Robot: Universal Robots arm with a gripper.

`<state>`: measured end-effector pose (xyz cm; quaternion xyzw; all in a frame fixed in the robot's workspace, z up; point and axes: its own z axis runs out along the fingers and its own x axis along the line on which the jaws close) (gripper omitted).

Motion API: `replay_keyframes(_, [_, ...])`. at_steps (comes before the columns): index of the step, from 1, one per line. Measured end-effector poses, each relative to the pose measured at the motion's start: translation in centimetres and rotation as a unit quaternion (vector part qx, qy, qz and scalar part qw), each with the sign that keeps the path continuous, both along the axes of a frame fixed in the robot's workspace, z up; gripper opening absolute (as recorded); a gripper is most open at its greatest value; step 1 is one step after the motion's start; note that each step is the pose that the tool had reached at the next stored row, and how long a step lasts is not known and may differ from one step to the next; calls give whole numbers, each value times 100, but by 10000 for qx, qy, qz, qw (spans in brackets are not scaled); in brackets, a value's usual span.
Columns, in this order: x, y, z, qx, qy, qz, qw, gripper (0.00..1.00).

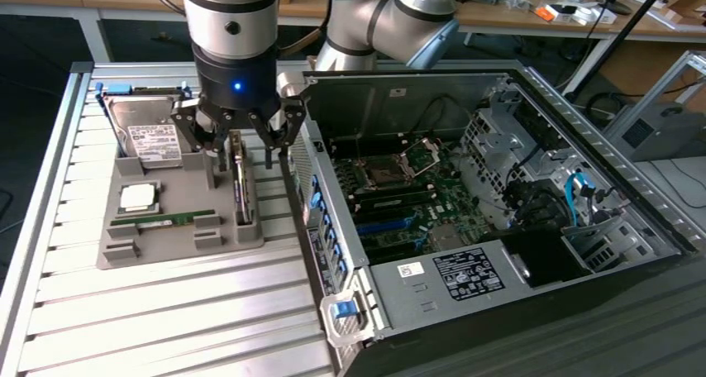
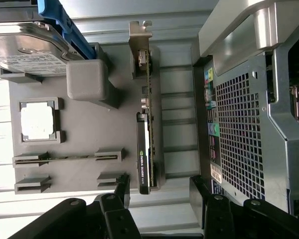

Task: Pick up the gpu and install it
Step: 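Pick up the gpu and move the gpu toward the slot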

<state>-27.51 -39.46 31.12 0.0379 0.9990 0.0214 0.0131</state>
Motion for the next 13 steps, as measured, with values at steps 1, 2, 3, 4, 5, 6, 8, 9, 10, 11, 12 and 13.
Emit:
replay_keyframes(1, [0,0,-2,0,0,0,10000,60])
replay_keyframes(2, [0,0,-4,0,0,0,10000,60])
replay_keyframes(3, [0,0,-6,0,0,0,10000,60])
replay_keyframes(4, [0,0,-7,0,0,0,10000,60])
replay_keyframes(5, [0,0,-9,0,0,0,10000,60])
replay_keyframes(6, [0,0,-11,0,0,0,10000,60])
replay_keyframes(8, [0,0,-14,0,0,0,10000,60])
replay_keyframes(9, [0,0,-16,0,0,0,10000,60])
replay_keyframes(10, [0,0,-18,0,0,0,10000,60])
replay_keyframes(11, [0,0,-20,0,0,0,10000,60])
replay_keyframes(12, [0,0,-22,0,0,0,10000,60])
replay_keyframes(13, [0,0,-24,0,0,0,10000,60])
